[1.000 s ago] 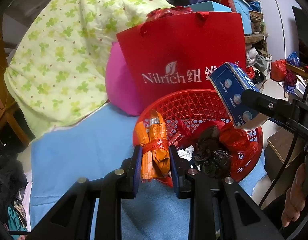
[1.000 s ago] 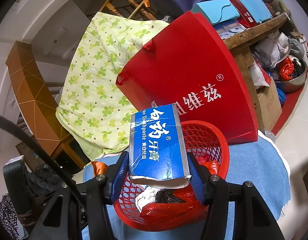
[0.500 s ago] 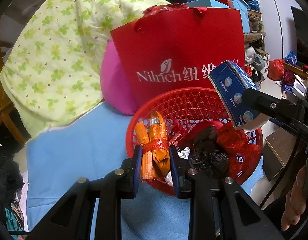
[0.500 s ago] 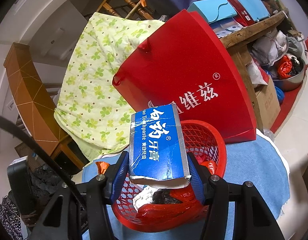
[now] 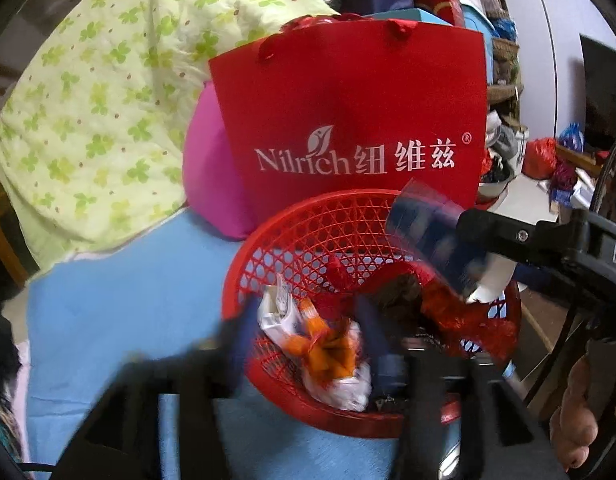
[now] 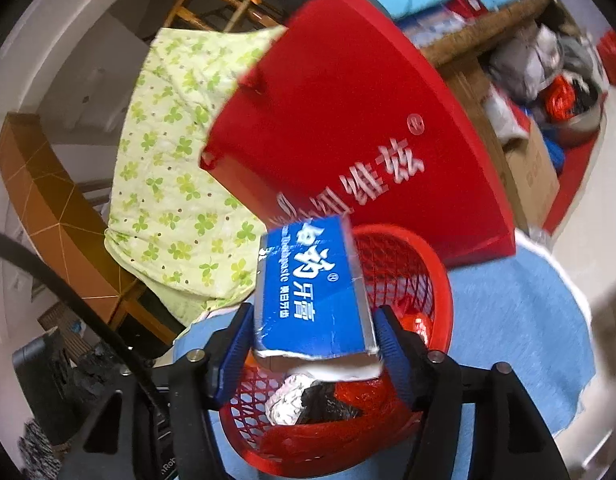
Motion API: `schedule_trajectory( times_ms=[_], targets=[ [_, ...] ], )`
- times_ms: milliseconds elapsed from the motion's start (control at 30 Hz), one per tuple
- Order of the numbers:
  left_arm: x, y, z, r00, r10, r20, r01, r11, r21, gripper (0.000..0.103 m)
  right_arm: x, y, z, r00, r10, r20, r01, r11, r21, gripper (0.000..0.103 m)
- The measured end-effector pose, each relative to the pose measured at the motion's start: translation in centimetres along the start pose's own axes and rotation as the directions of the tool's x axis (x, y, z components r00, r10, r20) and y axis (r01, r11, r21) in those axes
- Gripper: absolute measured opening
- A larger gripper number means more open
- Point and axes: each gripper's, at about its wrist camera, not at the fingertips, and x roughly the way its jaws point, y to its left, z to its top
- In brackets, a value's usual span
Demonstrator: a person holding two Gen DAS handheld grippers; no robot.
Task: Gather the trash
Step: 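Open the left tool to drop the orange item while the right tool releases the toothpaste box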
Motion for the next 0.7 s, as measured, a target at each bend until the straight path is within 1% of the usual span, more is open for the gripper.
schedule_trajectory(
  times_ms=[33,67,133,233,300,400,533,700],
  targets=[
    [0.0,0.3,-0.2,1.000,-0.011,0.011,0.011,1.000,-0.015,0.068,0.4,-0.3,0.0,1.000,0.010,-0.020,-0.009,1.000,0.026,0.075],
    [0.0,0.5,-0.4,1.000,-0.013,0.016,0.014,1.000,-0.019,0.069,0.5,-0.6,0.1,0.999,0.027,-0.032,-0.026,0.998,0.049,0.077],
    [-0.1,0.7,-0.8,1.000,-0.011,0.014,0.011,1.000,-0.017,0.069,0.5,-0.9,0.1,0.998,0.055,-0.028,-0.053,0.996,0.072,0.078],
    [-0.5,1.1,-1.3,1.000,-0.020,0.013,0.020,1.000,-0.023,0.071,0.0,-1.0,0.1,0.998,0.069,0.001,-0.069,0.994,0.080,0.078],
    [-1.2,1.6,-1.9,1.000,-0.009,0.018,0.010,1.000,-0.029,0.081,-0.2,-0.8,0.1,0.997,0.079,0.007,-0.080,0.994,0.075,0.078],
    [-2.4,2.3,-2.7,1.000,-0.003,0.023,0.004,0.999,-0.038,0.082,-0.2,-0.4,0.0,0.998,0.066,0.012,-0.066,0.997,0.045,0.078],
    [-3.7,3.2,-3.5,1.000,0.001,0.008,0.000,0.998,-0.064,0.082,-0.4,0.5,-0.3,0.999,0.034,0.034,-0.034,0.999,-0.010,0.078],
    [-5.5,4.1,-4.4,1.000,0.011,-0.009,-0.012,0.996,-0.085,0.083,-1.3,2.6,-1.2,0.993,-0.044,0.113,0.059,0.990,-0.128,0.078]
  ],
)
